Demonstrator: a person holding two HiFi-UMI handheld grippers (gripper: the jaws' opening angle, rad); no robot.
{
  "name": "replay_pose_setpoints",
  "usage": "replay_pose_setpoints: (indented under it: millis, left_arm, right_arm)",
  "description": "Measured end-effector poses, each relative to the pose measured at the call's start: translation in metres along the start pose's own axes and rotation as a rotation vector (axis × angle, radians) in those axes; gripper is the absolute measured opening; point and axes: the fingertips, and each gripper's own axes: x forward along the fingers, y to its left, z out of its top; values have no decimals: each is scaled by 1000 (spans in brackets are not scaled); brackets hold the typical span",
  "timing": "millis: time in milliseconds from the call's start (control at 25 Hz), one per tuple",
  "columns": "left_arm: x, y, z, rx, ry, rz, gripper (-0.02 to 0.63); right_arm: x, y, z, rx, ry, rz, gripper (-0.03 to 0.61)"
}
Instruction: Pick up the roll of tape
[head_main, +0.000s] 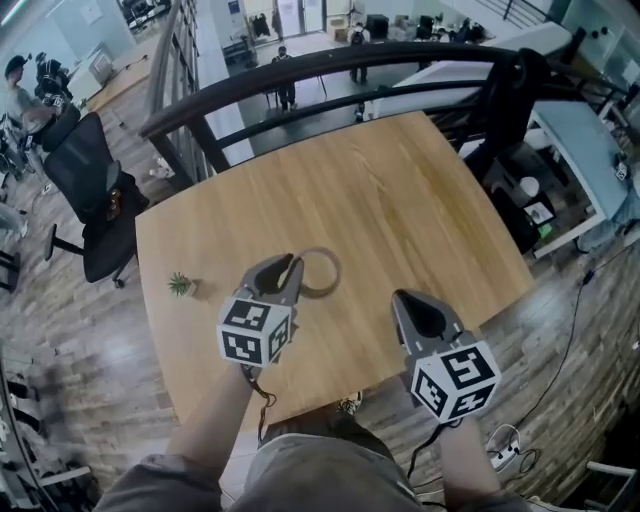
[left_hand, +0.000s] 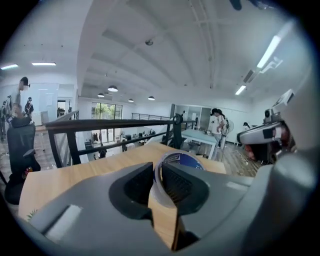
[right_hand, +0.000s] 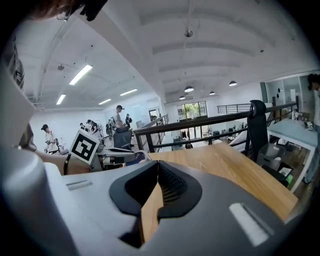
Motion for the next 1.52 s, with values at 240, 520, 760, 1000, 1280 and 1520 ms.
replay_pose_setpoints:
  millis: [240,520,760,1000,1280,1520]
  left_arm:
    - [-57,-10,74,20,-174,16,52]
    - [-114,-27,120,51,-298,28,52]
    - [-155,-38,135,56,-376,60,52]
    - [-175,-53,134,99,-386,47,51]
    - [-183,-65,122,89,-375,40,51]
    - [-186,-66,122,92,-371,42,51]
  right_arm:
    - [-47,16,59,-48,-158,-5,11]
    - [-91,33,96,-103,-261,-18,11]
    - [-115,45,102,-131,-291,-19,11]
    - [-129,56,89,-158,-262,-5,11]
    - [-144,51,63,-111,-228,-8,11]
    - [-145,54,63,-121,-230,-12,11]
